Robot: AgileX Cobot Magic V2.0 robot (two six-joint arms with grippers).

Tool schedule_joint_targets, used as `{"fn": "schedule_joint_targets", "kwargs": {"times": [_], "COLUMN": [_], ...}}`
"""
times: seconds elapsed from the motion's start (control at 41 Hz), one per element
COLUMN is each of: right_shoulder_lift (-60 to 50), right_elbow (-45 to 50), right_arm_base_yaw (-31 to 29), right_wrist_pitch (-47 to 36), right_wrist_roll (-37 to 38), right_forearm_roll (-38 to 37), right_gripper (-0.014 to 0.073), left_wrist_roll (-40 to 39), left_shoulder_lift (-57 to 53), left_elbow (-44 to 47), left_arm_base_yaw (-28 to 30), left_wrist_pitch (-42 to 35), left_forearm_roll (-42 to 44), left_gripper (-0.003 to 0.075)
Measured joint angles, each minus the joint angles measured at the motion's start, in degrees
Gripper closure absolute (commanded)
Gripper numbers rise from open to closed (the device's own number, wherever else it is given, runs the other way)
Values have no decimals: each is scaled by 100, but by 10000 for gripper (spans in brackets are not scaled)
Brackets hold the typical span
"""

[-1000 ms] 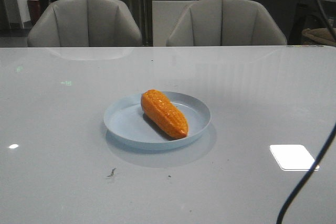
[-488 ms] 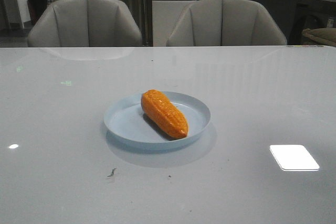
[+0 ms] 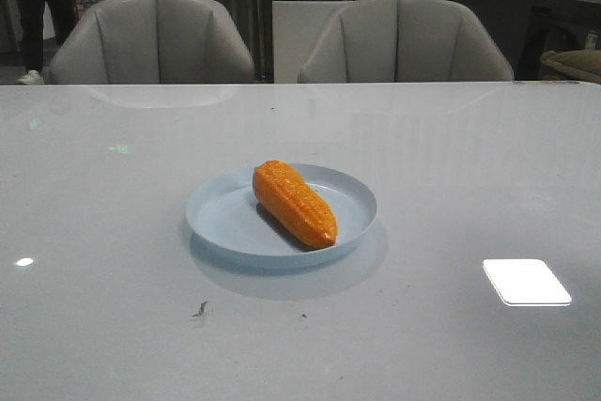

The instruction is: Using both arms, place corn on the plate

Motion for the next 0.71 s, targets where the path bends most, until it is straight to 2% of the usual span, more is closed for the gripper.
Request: {"fn": "schedule_joint_targets", "kwargs": {"times": [0.463, 0.585, 0.707], "right_shoulder_lift": [0, 0, 0], "right_elbow": [0, 0, 0], "right_arm_base_yaw": [0, 0, 0], "right_wrist_pitch": [0, 0, 0], "right_wrist_roll": [0, 0, 0], "right_forearm_roll": [9, 9, 13], "right_gripper": [29, 29, 29], "left_wrist_roll": [0, 0, 0], "left_shoulder_lift": [0, -247, -773], "left_elbow": [43, 490, 1471], "left_arm_base_yaw": [0, 0, 131], "left_wrist_pitch": [-93, -471, -1467], "left_forearm_roll": [35, 22, -268], "left_gripper": [631, 631, 631]}}
